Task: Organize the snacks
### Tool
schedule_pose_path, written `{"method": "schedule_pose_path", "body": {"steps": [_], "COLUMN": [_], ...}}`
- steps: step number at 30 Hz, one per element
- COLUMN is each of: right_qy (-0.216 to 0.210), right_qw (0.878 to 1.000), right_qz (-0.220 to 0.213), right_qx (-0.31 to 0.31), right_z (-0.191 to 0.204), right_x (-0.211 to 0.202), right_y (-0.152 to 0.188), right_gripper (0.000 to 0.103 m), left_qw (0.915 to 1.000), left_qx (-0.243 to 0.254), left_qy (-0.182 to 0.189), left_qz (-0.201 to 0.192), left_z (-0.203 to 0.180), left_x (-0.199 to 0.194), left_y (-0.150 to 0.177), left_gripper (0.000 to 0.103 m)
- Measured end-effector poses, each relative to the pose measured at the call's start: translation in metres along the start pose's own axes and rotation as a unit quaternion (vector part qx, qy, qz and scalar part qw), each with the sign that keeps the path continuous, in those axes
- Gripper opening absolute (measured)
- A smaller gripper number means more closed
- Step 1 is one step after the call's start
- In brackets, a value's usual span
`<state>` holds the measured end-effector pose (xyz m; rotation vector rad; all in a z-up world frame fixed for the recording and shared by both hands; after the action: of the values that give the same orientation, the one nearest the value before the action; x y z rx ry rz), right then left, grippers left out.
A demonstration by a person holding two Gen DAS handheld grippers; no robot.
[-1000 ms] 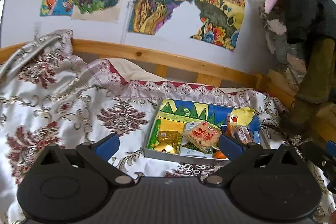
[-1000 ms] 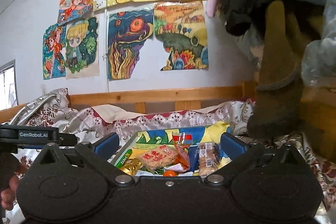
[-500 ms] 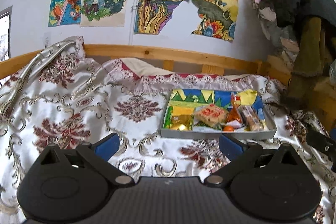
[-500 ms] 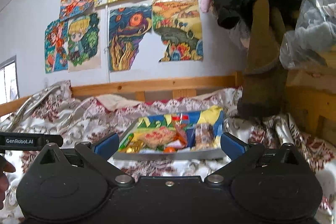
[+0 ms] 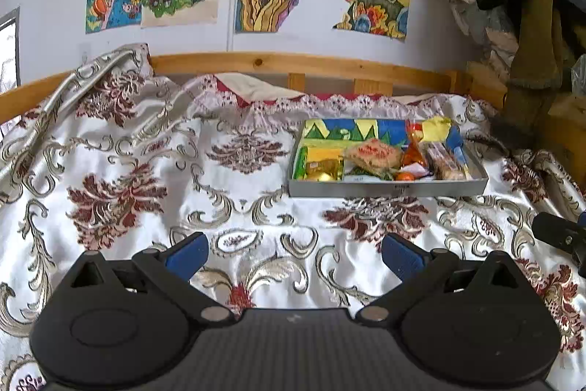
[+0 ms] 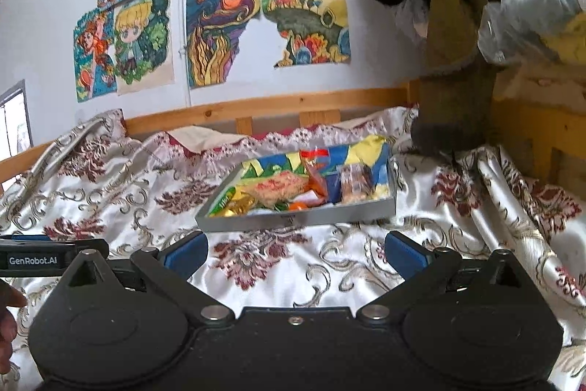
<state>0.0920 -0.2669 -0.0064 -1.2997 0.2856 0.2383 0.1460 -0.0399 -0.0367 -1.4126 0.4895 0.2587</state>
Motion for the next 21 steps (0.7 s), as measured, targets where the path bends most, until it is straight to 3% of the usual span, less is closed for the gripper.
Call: {"method": "schedule_pose_path", "body": {"steps": [21], "right_qy": [0.002], "right_qw": [0.999], "right_qz": [0.037], "right_qx": [0.002], "right_z": [0.000], "right_x": [0.017], "right_y": [0.024], "right_gripper": [0.102], "left_qw": [0.9997], "left_qx": [0.003], "left_qy": [0.001], "left_qz": [0.024], "left_z": [0.000], "left_x": [0.011], "left_y": [0.016], "left_gripper": [0.103]}}
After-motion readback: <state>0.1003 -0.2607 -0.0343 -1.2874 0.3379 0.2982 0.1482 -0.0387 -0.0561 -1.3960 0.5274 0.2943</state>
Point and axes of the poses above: each gripper's, at about its wrist camera, not at the fingertips, and x roughly the way its jaws point, z to its left, y to its underside, the point moved 10 cm from there along x, roughly the way its jaws point, and after that the axes turned 9 degrees about x, right-handed, at the moved point
